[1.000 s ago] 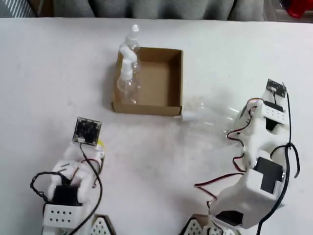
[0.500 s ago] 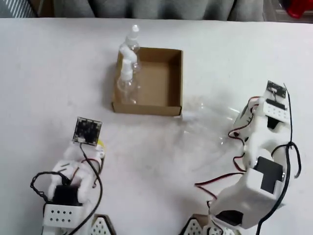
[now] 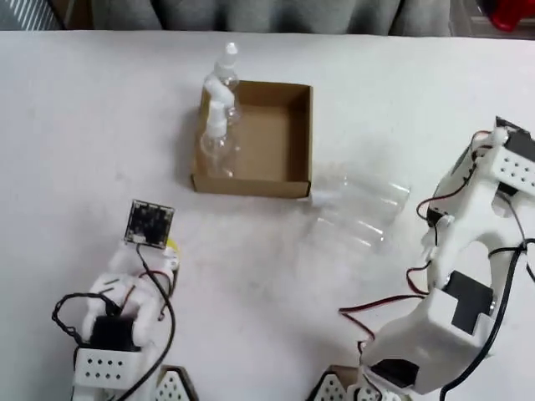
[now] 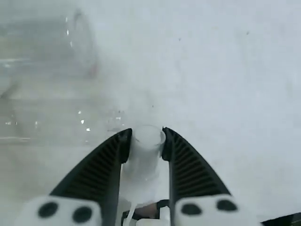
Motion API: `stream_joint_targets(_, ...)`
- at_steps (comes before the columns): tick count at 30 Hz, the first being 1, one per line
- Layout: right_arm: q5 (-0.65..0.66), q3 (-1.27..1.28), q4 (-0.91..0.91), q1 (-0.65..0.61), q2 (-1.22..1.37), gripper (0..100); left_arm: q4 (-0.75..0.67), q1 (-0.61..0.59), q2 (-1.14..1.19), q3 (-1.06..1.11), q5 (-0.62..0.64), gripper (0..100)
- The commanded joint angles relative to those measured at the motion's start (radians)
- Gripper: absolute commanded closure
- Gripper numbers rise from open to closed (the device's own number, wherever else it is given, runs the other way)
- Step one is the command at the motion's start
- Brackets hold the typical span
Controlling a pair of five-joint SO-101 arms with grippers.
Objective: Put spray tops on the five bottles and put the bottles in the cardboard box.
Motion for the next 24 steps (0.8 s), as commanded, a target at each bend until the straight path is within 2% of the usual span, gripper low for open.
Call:
stream_joint_targets(1, 0.011, -0.041, 0.042, -0.058, -0.11, 98.4, 0.003, -0.012, -0.022, -0.005, -0.011, 96)
stream_joint_targets(8, 0.0, 0.164, 0.039, -0.28, -0.395, 98.3, 0.003, -0.012, -0.022, -0.005, -0.011, 96)
stream_joint_targets(15, 0.0, 0.37, -0.025, -0.685, -0.51, 98.3, 0.003, -0.012, -0.022, -0.005, -0.011, 96)
stream_joint_targets(18, -0.081, 0.434, -0.134, -0.852, -0.51, 98.3, 0.003, -0.012, -0.022, -0.005, -0.011, 96)
stream_joint_targets(24, -0.233, 0.586, -0.487, -1.061, -0.509, 98.2, 0.003, -0.012, -0.022, -0.005, -0.011, 96)
